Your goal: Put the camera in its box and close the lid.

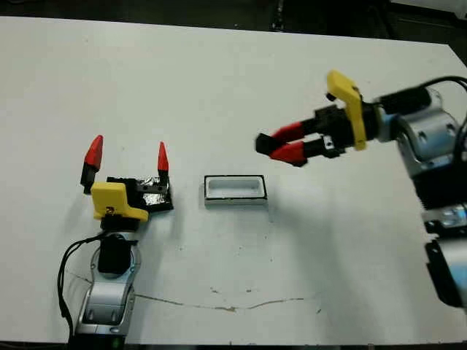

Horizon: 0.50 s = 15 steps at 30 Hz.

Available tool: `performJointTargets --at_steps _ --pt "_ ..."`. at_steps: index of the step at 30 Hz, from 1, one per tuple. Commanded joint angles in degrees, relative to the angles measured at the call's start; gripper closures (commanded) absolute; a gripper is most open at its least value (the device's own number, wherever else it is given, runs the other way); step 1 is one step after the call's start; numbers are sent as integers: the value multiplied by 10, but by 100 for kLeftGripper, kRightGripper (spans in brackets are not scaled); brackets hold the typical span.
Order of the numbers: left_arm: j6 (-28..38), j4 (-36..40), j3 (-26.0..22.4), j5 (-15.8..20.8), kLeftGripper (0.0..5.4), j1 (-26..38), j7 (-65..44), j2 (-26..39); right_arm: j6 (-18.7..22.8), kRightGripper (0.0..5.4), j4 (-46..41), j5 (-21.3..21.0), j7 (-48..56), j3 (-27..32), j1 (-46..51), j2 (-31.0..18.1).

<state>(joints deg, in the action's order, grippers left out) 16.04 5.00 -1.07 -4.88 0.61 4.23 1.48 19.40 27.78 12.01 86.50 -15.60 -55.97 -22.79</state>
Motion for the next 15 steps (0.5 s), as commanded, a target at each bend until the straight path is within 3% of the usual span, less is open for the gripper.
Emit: performJointTargets --at_steps 1,11,15 --pt "-2 -4 0 -3 0 -6 2 -1 -19 374 18 9 8 -6 -7 35" --pt "-3 -4 0 -8 0 -3 6 0 2 374 10 -27 -13 -52 -16 83" --pt "-4 -4 0 -4 0 -2 3 1 -18 374 34 -30 -7 -54 -15 95"
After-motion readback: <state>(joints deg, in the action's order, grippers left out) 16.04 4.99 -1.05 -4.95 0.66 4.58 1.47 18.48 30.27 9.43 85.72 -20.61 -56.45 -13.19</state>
